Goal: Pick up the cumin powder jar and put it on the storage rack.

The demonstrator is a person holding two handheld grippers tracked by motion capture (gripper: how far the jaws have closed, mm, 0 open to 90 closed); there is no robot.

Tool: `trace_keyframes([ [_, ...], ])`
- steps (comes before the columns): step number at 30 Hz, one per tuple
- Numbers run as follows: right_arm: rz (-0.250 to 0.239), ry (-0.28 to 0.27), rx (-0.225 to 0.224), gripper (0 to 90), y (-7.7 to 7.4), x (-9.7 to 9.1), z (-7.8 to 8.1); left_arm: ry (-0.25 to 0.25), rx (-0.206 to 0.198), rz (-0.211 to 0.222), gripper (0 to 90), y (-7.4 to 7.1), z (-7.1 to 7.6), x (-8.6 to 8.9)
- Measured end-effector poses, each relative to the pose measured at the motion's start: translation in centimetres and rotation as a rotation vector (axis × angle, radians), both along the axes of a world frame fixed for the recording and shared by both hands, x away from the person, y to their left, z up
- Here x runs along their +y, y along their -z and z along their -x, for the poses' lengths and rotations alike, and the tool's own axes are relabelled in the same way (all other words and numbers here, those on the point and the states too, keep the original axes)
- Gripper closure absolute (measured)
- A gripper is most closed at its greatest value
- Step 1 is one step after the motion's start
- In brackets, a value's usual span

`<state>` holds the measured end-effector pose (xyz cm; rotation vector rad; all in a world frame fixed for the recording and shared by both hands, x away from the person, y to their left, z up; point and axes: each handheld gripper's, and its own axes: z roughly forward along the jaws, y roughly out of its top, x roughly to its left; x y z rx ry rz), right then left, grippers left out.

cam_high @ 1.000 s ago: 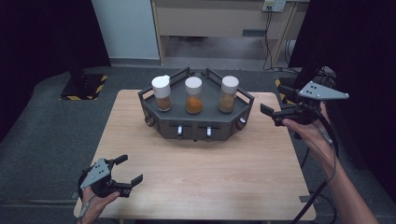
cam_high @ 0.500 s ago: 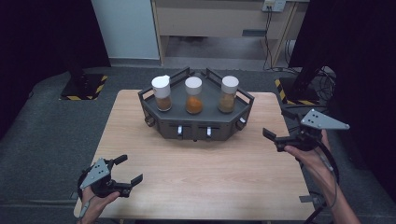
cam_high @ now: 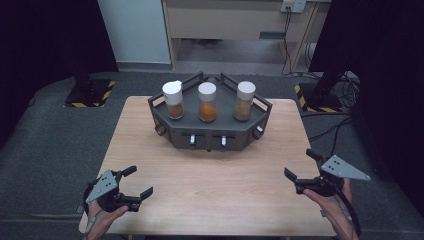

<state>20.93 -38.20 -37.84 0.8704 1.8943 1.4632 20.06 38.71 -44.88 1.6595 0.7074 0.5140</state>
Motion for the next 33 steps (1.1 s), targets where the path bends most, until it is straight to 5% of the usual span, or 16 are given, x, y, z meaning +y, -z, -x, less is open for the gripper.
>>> trace_keyframes([
  [15,0.003,0.036,0.028,1.9,4.2,-0.4,2.0,-0.003,-0.002,-0.001,1.9,0.0,0.1,0.0],
  [33,0.006,0.041,0.029,2.7,6.4,0.2,2.6,-0.005,-0.003,0.0,1.9,0.0,0.1,0.0],
])
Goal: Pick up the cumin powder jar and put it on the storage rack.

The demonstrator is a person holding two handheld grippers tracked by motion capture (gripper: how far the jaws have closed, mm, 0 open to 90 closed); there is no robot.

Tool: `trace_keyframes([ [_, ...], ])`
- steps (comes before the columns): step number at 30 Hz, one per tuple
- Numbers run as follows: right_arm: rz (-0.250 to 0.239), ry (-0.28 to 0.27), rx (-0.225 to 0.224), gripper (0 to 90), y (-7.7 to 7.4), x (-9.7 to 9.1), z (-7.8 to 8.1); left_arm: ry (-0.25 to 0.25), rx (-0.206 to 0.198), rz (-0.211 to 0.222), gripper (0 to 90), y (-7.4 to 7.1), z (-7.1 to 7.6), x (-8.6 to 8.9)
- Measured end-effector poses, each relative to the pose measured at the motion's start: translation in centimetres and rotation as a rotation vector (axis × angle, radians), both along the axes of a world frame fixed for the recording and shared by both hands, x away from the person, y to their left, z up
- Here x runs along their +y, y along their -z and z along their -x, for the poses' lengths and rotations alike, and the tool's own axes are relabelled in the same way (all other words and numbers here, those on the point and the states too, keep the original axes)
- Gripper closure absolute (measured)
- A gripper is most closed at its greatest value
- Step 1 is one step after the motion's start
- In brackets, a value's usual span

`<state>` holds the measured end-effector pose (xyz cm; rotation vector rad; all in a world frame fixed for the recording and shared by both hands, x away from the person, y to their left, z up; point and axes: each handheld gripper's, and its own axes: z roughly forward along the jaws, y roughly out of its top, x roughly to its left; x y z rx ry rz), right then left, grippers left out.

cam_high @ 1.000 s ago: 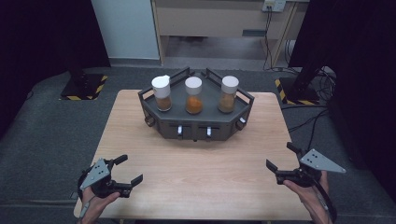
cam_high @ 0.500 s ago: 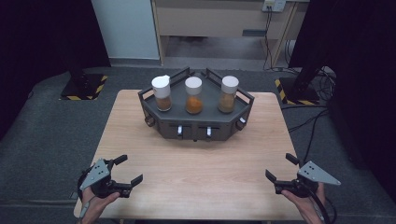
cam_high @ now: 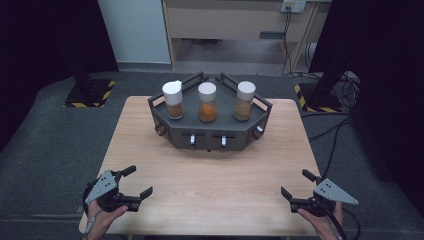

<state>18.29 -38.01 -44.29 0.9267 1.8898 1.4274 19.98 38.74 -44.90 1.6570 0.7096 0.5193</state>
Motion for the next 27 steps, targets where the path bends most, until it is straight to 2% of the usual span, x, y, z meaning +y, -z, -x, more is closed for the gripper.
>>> trace_keyframes([
  [5,0.005,-0.002,0.013,2.7,0.3,0.2,0.04,0.002,-0.001,0.005,1.9,0.05,-0.07,0.04],
  [14,0.012,-0.01,0.002,2.4,0.5,0.36,0.1,0.01,-0.01,0.001,1.9,-0.01,-0.05,0.0],
  [21,0.0,-0.009,0.006,2.5,0.58,0.19,0.05,0.017,-0.011,0.005,1.9,0.03,-0.16,-0.03],
  [27,-0.014,-0.004,0.003,2.1,0.72,0.03,0.03,0.004,-0.02,0.01,1.8,0.06,-0.07,-0.11],
])
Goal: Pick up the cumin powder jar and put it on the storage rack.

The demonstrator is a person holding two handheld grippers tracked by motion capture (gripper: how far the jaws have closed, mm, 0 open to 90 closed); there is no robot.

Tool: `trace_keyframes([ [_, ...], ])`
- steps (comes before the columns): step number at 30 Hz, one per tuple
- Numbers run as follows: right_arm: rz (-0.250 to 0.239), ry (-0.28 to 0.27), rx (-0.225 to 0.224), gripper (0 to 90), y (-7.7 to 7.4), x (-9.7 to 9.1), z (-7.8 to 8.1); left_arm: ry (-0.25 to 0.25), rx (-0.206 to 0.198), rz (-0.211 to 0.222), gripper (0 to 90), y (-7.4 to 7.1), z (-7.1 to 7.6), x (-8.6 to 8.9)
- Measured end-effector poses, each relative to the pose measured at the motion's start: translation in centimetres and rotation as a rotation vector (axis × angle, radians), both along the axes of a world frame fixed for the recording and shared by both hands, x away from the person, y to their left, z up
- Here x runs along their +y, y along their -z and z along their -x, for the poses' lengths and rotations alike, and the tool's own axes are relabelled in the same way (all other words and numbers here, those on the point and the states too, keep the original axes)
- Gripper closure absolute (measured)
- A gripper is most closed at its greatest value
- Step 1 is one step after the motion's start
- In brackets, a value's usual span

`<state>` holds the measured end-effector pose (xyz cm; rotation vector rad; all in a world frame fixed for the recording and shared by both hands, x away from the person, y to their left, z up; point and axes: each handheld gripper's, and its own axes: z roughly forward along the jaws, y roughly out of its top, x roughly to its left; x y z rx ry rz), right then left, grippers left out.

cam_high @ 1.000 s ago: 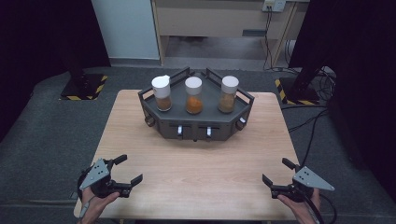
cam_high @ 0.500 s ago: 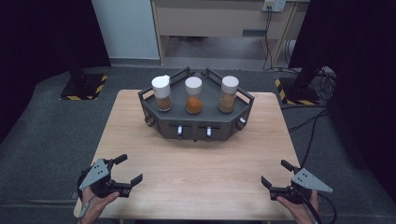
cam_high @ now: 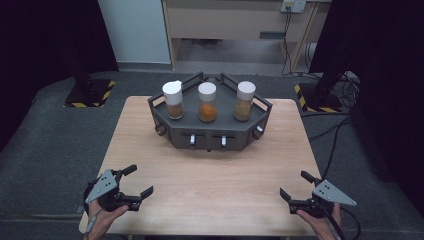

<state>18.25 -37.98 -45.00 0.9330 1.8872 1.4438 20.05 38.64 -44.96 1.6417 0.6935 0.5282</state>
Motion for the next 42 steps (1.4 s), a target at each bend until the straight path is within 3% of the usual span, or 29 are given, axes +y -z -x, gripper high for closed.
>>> trace_keyframes([
  [28,-0.075,0.069,-0.014,2.1,0.6,-1.5,0.3,-0.045,-0.03,0.018,1.7,0.3,0.4,0.2],
  [42,-0.078,0.04,-0.023,4.7,0.8,-1.9,0.0,-0.028,-0.029,0.046,1.6,0.5,0.3,0.5],
])
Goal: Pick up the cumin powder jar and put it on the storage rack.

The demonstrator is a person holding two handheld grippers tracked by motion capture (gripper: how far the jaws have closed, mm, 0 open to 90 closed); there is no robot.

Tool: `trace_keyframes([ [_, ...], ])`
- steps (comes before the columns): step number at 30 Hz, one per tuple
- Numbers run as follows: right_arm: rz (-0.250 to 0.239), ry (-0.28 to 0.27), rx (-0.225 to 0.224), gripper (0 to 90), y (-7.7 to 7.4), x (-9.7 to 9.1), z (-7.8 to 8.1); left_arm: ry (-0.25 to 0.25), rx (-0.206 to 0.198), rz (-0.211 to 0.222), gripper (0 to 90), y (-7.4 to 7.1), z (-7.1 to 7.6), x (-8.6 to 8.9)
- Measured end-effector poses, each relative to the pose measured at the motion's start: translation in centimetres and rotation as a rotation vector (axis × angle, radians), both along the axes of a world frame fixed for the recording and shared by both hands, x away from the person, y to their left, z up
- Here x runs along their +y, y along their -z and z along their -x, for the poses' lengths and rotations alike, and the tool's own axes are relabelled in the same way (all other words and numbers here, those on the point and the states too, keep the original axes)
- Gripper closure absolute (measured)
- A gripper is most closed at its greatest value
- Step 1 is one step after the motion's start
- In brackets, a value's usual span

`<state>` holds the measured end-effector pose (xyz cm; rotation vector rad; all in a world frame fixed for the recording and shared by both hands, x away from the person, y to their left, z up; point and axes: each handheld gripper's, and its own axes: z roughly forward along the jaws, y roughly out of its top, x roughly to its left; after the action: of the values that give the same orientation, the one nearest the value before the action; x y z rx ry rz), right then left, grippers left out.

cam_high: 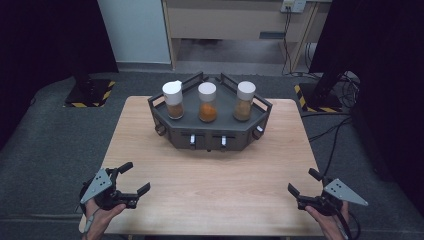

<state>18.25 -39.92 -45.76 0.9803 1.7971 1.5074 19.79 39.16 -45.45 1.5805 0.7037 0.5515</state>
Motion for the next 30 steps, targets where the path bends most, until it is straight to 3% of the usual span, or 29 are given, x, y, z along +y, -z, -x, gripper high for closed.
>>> trace_keyframes([
  [30,-0.005,0.0,0.0,3.7,0.07,0.01,-0.04,0.002,0.003,-0.001,1.7,-0.01,0.05,0.06],
])
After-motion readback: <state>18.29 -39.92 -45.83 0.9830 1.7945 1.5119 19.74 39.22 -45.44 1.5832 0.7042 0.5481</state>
